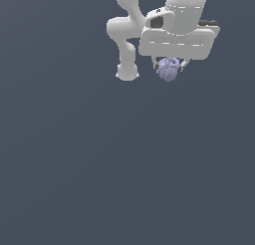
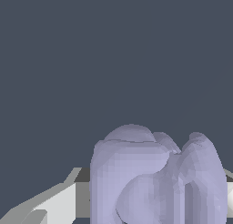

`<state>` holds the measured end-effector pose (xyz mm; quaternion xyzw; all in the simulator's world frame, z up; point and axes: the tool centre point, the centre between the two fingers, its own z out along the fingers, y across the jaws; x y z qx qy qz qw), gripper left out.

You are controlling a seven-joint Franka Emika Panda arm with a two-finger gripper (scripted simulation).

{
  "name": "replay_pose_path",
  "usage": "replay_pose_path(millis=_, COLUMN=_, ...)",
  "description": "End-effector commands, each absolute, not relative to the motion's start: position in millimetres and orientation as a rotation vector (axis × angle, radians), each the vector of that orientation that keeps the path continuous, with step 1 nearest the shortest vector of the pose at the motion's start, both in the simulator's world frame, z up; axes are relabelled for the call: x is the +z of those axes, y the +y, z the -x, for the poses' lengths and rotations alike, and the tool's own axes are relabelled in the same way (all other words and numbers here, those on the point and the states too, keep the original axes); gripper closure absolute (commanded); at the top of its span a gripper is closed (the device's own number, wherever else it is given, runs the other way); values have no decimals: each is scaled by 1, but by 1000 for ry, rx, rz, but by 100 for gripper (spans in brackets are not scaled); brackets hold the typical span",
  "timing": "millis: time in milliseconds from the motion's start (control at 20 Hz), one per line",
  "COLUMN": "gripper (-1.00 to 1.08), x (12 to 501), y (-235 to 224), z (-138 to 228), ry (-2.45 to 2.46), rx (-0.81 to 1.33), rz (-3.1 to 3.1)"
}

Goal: Pick up the object and move it to a goal position.

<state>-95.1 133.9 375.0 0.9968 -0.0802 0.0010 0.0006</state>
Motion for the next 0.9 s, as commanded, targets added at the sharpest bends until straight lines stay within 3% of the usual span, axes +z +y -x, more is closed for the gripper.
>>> replay_pose_path(millis=0, gripper=108, x=399, y=142, z=100, ry=-252, rx=1, rz=-3130)
replay_pose_path(millis=400, gripper=108, x=450, y=158, z=108, ry=-252, rx=0, rz=-3131)
replay_pose_path(millis=850, gripper=108, x=468, y=165, z=110, ry=-253, rx=0, rz=-3132)
